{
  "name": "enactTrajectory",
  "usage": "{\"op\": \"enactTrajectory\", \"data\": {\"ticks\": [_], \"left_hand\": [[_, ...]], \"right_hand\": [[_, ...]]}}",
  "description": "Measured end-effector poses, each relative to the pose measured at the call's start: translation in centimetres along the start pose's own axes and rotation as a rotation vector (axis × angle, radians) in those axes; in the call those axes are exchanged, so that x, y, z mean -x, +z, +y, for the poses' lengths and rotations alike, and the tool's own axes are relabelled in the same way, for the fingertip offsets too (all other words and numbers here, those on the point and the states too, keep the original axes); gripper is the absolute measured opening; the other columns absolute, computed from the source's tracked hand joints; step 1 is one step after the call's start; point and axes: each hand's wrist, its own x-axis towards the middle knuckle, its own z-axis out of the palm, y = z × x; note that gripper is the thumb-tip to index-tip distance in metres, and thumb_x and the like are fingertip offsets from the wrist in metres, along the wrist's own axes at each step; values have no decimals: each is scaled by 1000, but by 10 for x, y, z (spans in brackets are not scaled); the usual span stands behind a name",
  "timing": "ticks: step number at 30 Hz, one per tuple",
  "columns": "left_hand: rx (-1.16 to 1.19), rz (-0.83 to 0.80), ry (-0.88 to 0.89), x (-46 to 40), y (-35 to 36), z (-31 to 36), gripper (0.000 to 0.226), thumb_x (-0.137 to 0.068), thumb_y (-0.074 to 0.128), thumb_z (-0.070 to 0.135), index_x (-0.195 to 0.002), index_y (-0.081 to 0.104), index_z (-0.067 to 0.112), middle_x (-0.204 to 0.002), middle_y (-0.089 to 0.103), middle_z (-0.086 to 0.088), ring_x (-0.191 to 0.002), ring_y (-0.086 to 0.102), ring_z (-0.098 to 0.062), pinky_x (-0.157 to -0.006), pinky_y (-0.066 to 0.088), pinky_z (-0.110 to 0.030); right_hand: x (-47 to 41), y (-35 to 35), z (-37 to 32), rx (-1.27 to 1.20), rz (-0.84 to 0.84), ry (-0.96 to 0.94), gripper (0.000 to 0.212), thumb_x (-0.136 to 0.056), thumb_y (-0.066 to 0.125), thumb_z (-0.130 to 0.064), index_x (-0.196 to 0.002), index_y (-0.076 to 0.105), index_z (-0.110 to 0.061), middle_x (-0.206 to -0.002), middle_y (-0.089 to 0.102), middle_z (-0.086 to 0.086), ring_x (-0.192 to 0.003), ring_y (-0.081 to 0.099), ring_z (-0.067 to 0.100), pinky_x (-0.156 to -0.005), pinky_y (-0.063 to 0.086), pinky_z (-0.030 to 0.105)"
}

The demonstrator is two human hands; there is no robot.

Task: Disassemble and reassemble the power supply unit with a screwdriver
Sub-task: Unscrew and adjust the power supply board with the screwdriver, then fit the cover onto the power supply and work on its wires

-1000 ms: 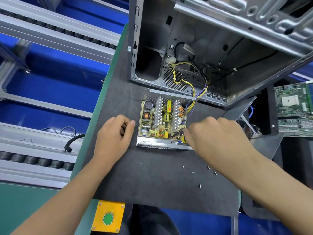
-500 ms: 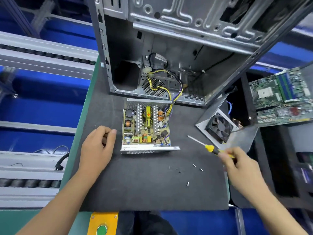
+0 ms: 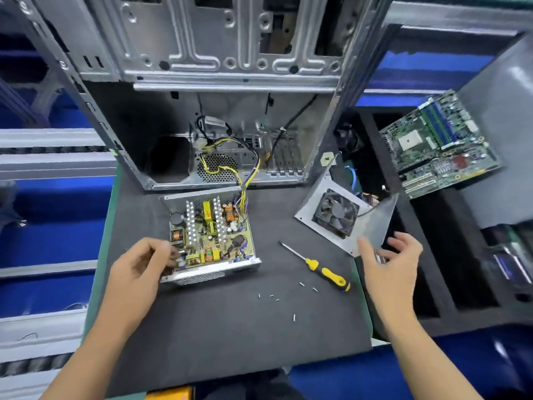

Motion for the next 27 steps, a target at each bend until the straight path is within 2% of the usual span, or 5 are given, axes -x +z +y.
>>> {"op": "enactTrajectory", "data": {"ticks": [3, 7, 12, 18, 27], "left_hand": [[-68, -12, -1, 4, 1, 6, 22, -97, 61, 20, -78, 70, 26, -79, 72, 5, -75, 66, -4, -71, 48, -8], [-93, 22, 3, 6, -1, 9, 21, -97, 58, 27, -79, 69, 27, -81, 73, 4, -78, 68, -7, -73, 50, -10], [-121, 35, -8, 11, -1, 11, 22, -95, 55, 38, -82, 69, 27, -85, 73, 5, -80, 69, -6, -73, 49, -8], [-157, 82, -9, 17, -1, 16, 20, -98, 58, 41, -86, 69, 29, -89, 73, 5, -86, 69, -10, -76, 50, -17], [239, -159, 82, 13, 37, 112, 37, -80, 60, 50, -111, 67, 30, -102, 75, 4, -91, 71, -14, -78, 52, -19]], "right_hand": [[-12, -4, -18, -36, 3, -5, 60, -79, 75, -43, -127, 39, -32, -130, 50, -9, -96, 57, -7, -86, 49, 33], [-26, 9, -37, 500, -11, -774, 38, -85, 70, -7, -120, 54, -9, -115, 59, 8, -105, 57, 31, -85, 42, 40], [-54, 59, -67, 1114, -609, -567, 72, -82, 76, -25, -136, 31, -6, -129, 48, 13, -119, 47, 33, -98, 42, 37], [-72, 48, -88, 1052, -705, -321, 87, -69, 82, -41, -137, 35, -14, -132, 44, 11, -119, 41, 34, -87, 38, 39], [13, 2, -147, 301, -311, -951, 98, -61, 82, -43, -148, 40, -22, -119, 40, 5, -104, 34, 21, -96, 22, 15]]}}
